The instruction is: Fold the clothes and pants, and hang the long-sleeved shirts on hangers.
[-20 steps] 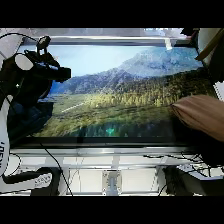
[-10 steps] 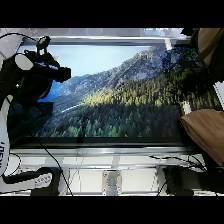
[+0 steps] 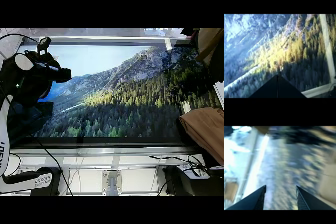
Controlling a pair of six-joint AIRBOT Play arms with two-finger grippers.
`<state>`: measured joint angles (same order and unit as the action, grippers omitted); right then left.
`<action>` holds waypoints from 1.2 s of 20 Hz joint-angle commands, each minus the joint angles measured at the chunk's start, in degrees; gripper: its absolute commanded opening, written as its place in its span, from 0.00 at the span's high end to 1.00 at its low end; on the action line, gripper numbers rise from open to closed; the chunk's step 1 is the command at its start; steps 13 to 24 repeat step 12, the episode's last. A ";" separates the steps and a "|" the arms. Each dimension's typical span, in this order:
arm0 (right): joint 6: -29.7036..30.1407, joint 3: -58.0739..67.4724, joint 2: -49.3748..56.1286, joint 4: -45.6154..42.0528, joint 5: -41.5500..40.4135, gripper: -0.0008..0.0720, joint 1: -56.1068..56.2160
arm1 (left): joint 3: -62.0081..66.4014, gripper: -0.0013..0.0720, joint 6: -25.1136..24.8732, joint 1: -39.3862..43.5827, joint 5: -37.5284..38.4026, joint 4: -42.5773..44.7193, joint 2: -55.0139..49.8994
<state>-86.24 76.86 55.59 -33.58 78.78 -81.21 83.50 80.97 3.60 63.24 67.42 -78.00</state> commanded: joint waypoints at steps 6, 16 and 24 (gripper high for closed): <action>0.13 5.99 -3.89 -1.07 5.75 0.43 28.83 | -0.02 0.97 0.00 -0.02 1.55 0.02 0.04; 0.13 5.99 -3.87 -8.11 7.04 0.43 45.03 | -0.02 0.97 -0.02 -0.02 1.55 0.02 0.04; 0.13 5.99 -3.87 -8.11 7.04 0.43 45.03 | -0.02 0.97 -0.02 -0.02 1.55 0.02 0.04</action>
